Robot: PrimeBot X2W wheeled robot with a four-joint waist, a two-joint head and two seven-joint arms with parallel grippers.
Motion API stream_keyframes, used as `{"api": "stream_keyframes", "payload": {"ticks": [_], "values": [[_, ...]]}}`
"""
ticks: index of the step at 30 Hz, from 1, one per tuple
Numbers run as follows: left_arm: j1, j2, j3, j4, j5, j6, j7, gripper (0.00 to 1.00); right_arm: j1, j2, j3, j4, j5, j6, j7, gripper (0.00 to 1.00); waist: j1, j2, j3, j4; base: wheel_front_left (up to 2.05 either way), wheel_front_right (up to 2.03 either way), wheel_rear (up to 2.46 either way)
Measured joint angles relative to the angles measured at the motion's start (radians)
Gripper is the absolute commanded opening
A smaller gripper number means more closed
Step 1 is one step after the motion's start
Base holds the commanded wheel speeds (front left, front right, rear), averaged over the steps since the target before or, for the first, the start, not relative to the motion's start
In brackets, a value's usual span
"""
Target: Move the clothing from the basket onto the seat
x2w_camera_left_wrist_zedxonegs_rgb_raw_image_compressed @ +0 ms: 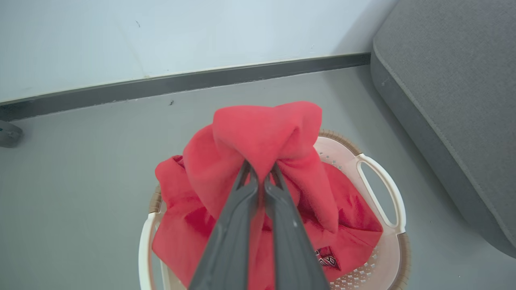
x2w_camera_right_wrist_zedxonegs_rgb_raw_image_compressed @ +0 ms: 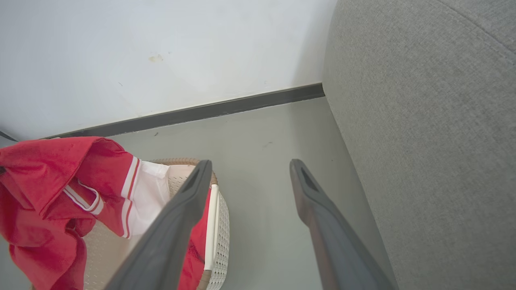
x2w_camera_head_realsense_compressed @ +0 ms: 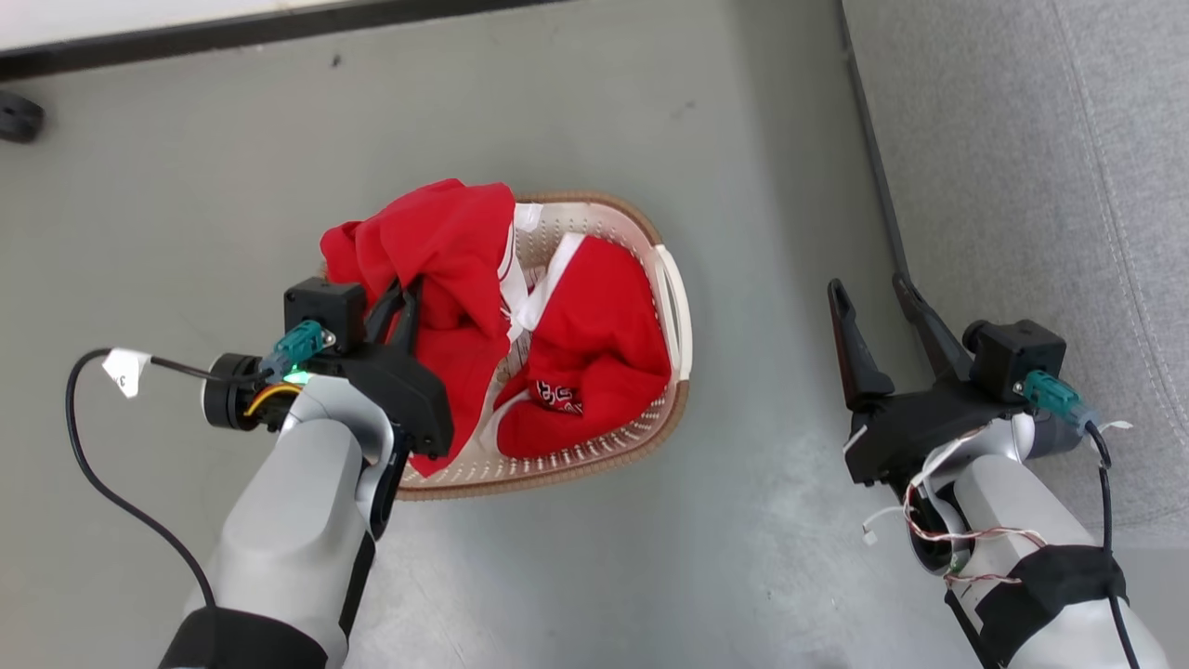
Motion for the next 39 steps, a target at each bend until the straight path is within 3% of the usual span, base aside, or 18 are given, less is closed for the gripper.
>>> {"api": "stream_keyframes", "payload": {"ticks": [18, 39], "values": [[0.128, -0.011, 0.036, -0.13, -0.019, 0.003, 0.0, 0.0, 0.07, -0.007, 0.002, 0.035, -0.015, 0.02, 0.0, 1.0, 0.0, 0.0, -0.176, 0.048, 0.0, 0.0, 0.0], [0.29, 0.014, 0.111, -0.346, -0.019, 0.045, 0.0, 0.0, 0.211, -0.015, 0.003, 0.053, -0.021, 0.035, 0.0, 1.0, 0.0, 0.0, -0.387, 0.099, 0.0, 0.0, 0.0]]}}
